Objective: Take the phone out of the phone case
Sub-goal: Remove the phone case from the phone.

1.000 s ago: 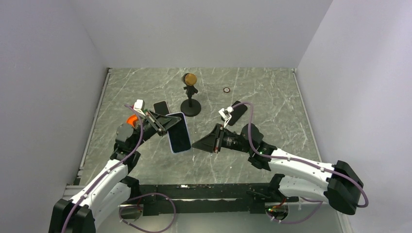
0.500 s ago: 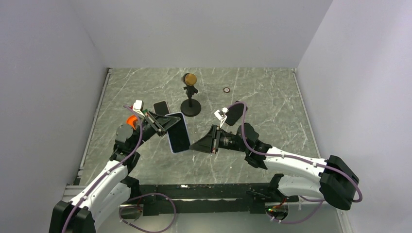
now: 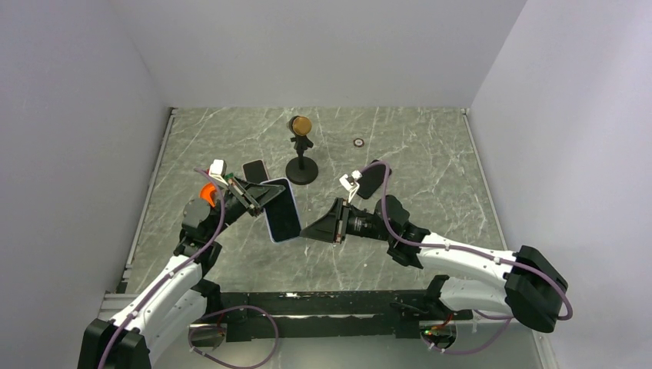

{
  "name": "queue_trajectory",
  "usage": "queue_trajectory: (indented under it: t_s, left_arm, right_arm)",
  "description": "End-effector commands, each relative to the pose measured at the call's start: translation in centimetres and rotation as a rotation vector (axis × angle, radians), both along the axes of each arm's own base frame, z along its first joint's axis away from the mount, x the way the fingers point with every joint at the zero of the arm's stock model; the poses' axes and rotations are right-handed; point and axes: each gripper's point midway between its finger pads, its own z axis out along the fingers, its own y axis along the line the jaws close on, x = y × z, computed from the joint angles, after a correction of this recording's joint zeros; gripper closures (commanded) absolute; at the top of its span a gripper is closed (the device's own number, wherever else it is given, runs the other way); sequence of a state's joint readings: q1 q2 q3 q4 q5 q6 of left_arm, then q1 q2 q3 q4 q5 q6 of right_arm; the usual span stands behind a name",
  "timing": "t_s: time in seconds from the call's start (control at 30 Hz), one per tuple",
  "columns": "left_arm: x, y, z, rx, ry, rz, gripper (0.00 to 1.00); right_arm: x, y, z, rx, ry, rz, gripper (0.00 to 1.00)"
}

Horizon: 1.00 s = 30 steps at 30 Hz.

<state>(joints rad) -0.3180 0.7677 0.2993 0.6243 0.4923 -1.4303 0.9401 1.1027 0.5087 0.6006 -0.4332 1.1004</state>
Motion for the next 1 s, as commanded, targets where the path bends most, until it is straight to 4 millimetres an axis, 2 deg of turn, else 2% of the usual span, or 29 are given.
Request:
queue_trajectory:
  t_s: [0.0, 0.23, 0.37, 0.53, 0.6, 0.73, 0.77, 0.8, 0.87, 0.9, 0.97]
  left_arm:
    - [-0.6, 0.2, 3.4, -0.065, -0.102, -0.007, 1.0]
    - [-0.8, 0.1, 3.5, -0.072, -0.104, -0.016, 1.0]
    - [-1.1, -0.3, 3.5, -0.073, -0.102, -0.037, 1.0]
    - [-2.3, -1.8, 2.7, -0.023, -0.111, -0.098, 1.0]
    - [-2.8, -2.3, 2.3, 0.002, -0.114, -0.125, 1.0]
    - [-3.7, -2.8, 1.9, 0.05, -0.148, -0.17, 1.0]
    - [-3.7, -2.7, 1.8, 0.067, -0.154, -0.168, 0.98]
    - [-3.7, -2.7, 1.5, 0.088, -0.152, -0.163, 0.86]
    - [-3.6, -2.5, 0.9, 0.129, -0.149, -0.146, 0.55]
    - [-3.6, -2.3, 0.6, 0.147, -0.153, -0.136, 0.42]
    - [-3.8, -2.0, 0.2, 0.183, -0.182, -0.12, 0.25]
  right_arm:
    - [0.0, 0.7, 2.0, 0.071, -0.04, 0.025, 0.63]
    - [0.0, 1.3, 2.0, 0.091, -0.025, 0.05, 0.64]
    - [0.1, 1.9, 2.8, 0.12, -0.032, 0.075, 0.64]
    - [1.8, 2.7, 3.5, 0.138, -0.043, 0.069, 0.66]
    - [2.5, 2.8, 3.4, 0.144, -0.039, 0.07, 0.72]
    - [2.7, 2.6, 3.4, 0.179, -0.025, 0.097, 1.0]
    - [2.7, 2.4, 3.3, 0.185, -0.018, 0.093, 1.0]
    - [2.7, 2.1, 3.2, 0.192, -0.008, 0.087, 1.0]
    - [2.7, 1.4, 3.0, 0.203, 0.018, 0.076, 1.0]
    - [2.6, 0.9, 3.0, 0.215, 0.027, 0.076, 1.0]
    - [2.4, 0.1, 3.3, 0.245, 0.043, 0.082, 1.0]
